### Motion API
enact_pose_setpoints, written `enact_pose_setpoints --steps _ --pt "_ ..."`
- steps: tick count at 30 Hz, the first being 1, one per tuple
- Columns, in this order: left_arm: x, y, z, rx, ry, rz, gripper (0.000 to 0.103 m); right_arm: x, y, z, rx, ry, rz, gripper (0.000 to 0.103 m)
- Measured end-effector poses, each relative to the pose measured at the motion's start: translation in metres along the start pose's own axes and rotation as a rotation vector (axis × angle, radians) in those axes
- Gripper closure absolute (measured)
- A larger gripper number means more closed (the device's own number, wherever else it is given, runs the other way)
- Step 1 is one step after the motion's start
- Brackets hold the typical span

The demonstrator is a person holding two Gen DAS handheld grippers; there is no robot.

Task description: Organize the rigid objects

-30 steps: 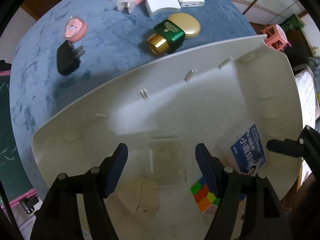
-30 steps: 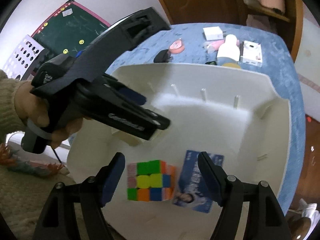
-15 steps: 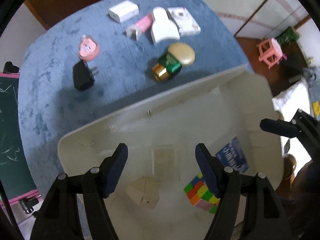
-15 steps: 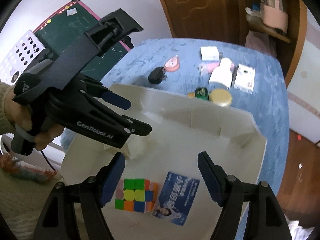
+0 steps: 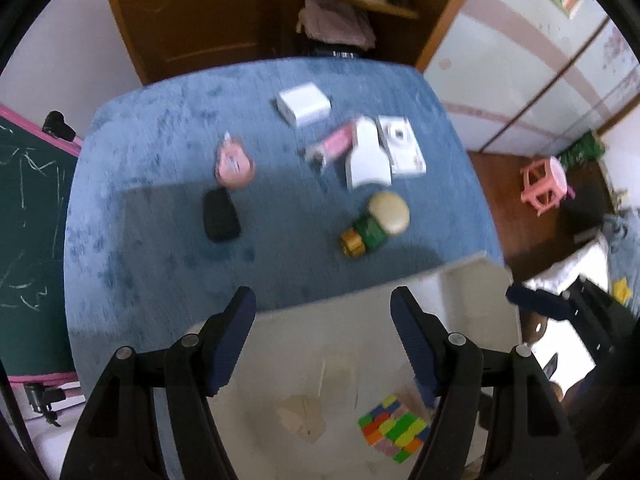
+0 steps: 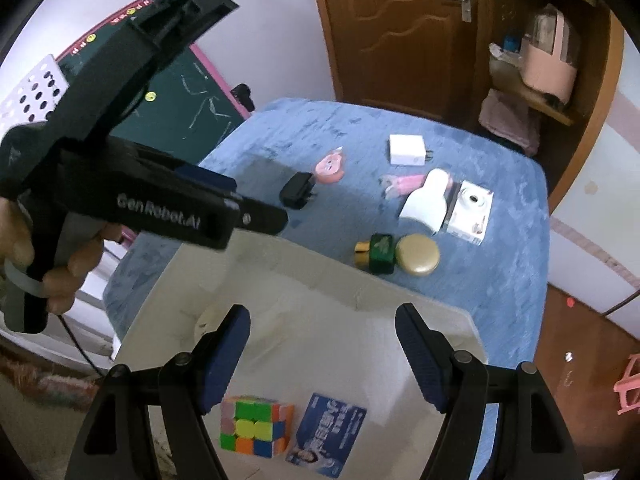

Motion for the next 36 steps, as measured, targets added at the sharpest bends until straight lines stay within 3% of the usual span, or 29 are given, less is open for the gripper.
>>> enact_pose_setpoints --steps 9,17,25,32,36 --pt "0.057 -0.018 0.017 -0.006 -0.044 -0.100 0.030 0.029 -0.004 -0.025 -0.131 0.012 0.030 0.027" --pt "0.101 -0.010 0.017 0.059 0.069 -0.133 0.030 0.053 0.007 -0.091 -0.215 0.134 0.062 0.027" --pt "0.147 0.041 0.004 0.150 0.265 -0.074 0.030 0.067 0.048 -0.170 -0.186 0.381 0.142 0.027" --pt "0.172 0.102 -0.003 0.185 0.366 0.015 0.030 0.065 0.104 -0.211 -0.186 0.493 0.225 0.027" --pt "0.176 0.131 -0.012 0.230 0.480 0.045 0.030 0.058 0.136 -0.224 -0.160 0.558 0.280 0.027"
Point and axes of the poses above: each gripper's, at about its wrist camera, not at the fingertips, and y roughly the way its jaws point, z to its left, x to its top, the point moved 6 cm from there along y, roughly the way its jaws point, and after that the axes turned 7 degrees about -y, right-handed, at the moved point
